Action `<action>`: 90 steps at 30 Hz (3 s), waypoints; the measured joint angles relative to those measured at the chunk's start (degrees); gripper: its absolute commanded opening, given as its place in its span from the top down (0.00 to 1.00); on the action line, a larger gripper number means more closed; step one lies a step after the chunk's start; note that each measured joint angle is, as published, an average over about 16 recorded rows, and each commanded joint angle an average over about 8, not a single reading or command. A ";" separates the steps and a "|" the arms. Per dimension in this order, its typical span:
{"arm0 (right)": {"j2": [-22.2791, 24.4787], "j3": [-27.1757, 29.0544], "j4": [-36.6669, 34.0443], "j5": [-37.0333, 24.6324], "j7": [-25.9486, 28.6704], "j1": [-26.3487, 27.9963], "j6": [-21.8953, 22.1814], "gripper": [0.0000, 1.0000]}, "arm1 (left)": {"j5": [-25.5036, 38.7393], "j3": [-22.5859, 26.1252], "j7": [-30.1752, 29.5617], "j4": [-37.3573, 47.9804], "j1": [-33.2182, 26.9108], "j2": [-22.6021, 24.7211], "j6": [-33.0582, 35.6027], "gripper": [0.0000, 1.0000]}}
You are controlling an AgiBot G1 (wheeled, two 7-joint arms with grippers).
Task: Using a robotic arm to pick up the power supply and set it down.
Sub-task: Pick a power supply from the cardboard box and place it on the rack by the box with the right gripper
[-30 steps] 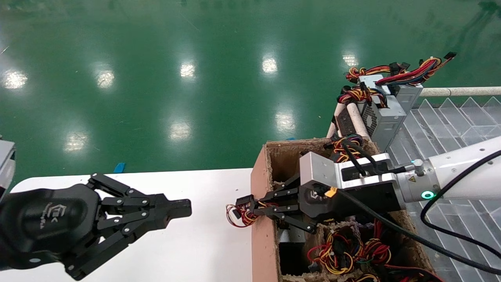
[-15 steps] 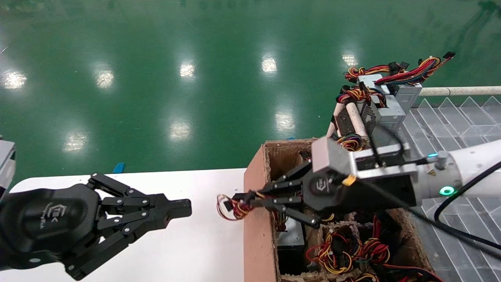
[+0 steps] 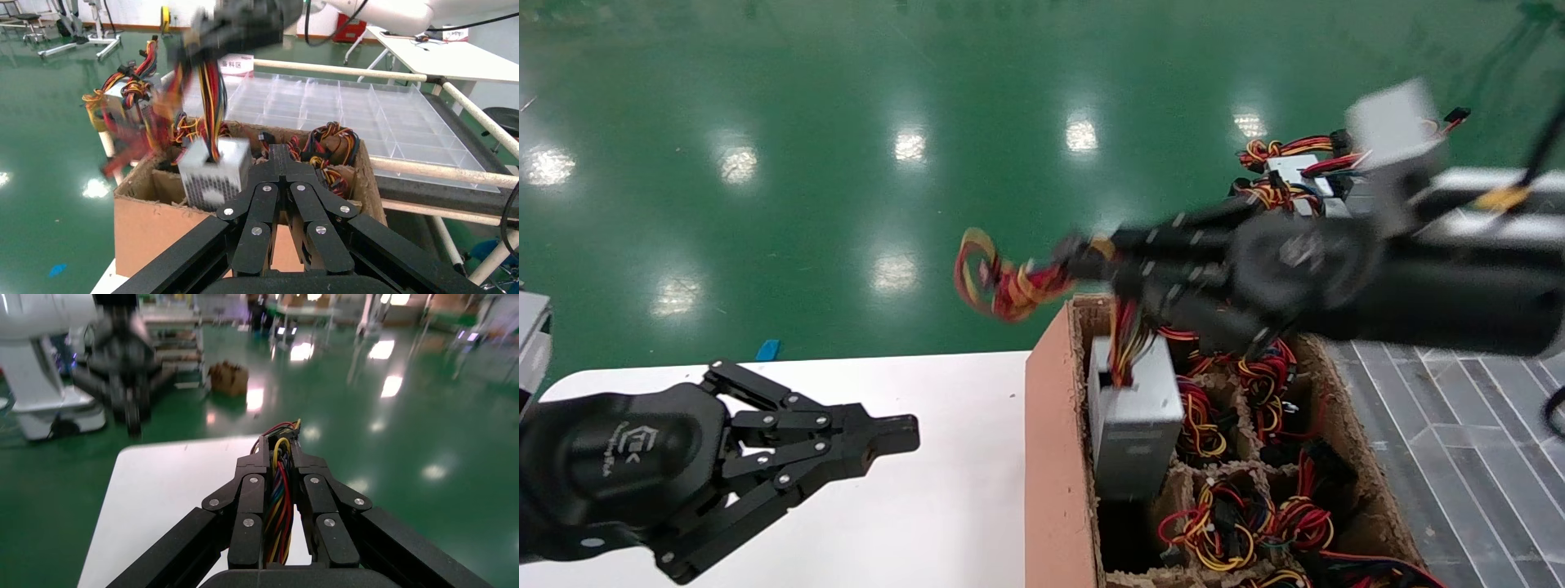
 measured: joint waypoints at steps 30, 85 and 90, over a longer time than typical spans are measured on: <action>15.22 -3.70 -12.03 1.32 -8.57 17.87 0.70 1.00 | 0.00 0.00 0.00 0.00 0.00 0.00 0.00 1.00; 12.41 -7.72 -40.55 -2.16 -18.40 17.33 8.46 1.00 | -0.01 0.01 0.00 0.00 0.00 0.00 0.00 1.00; 12.16 -7.89 -40.95 -2.41 -18.56 17.64 8.89 1.00 | -0.01 0.01 0.00 0.00 0.00 0.00 0.00 1.00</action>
